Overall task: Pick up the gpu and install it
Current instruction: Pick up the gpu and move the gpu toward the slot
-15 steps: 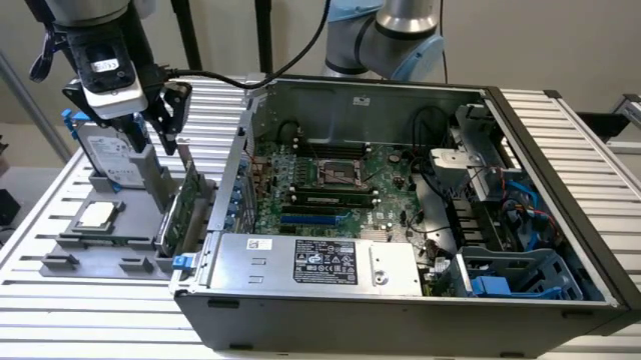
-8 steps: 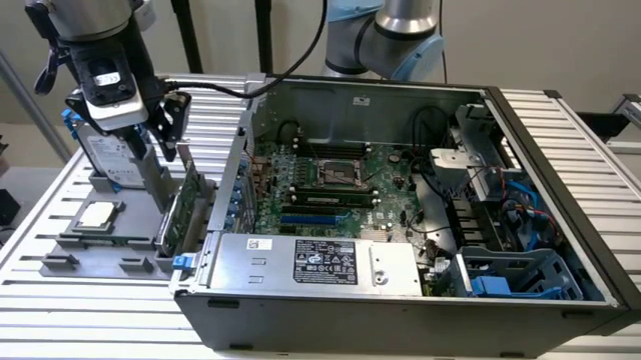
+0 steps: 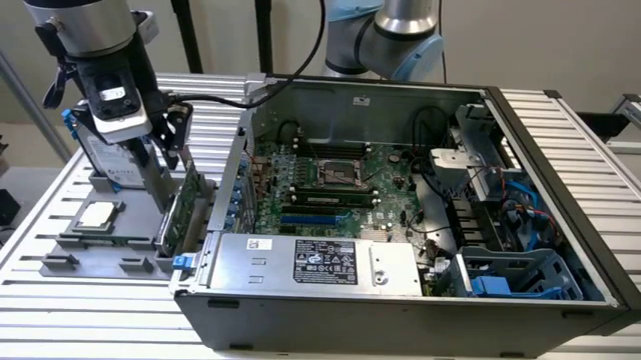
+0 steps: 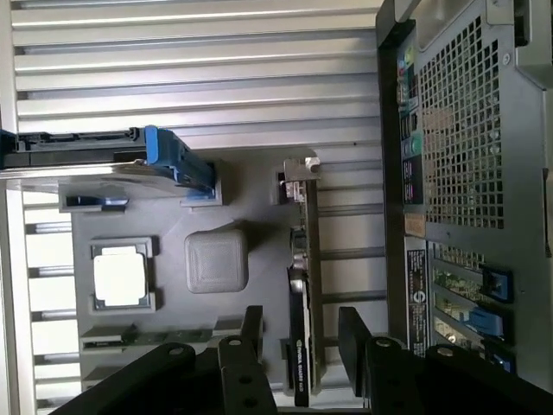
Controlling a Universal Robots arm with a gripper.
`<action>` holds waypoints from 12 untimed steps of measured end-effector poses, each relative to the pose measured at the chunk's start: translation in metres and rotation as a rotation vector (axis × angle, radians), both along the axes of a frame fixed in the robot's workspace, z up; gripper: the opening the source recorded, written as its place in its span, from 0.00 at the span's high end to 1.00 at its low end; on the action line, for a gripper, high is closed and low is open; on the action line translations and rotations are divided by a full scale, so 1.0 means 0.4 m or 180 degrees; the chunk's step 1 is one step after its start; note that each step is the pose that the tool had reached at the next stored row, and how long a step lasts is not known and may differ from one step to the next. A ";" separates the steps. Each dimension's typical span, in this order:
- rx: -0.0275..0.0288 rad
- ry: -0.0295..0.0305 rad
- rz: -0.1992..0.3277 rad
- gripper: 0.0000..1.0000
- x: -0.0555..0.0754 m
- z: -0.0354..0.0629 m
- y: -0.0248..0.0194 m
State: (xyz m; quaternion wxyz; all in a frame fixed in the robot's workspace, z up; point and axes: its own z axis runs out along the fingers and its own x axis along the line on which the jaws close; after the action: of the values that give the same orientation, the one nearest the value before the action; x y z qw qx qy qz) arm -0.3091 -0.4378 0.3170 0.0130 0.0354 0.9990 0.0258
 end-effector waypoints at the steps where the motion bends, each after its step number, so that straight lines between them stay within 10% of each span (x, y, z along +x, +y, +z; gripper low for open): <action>1: 0.0000 0.0000 0.0000 0.00 0.000 -0.005 0.000; 12: 0.0000 0.0000 0.0001 0.00 0.000 -0.055 -0.007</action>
State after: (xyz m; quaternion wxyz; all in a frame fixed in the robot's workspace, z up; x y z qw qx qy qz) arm -0.3089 -0.4407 0.2950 0.0130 0.0352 0.9990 0.0257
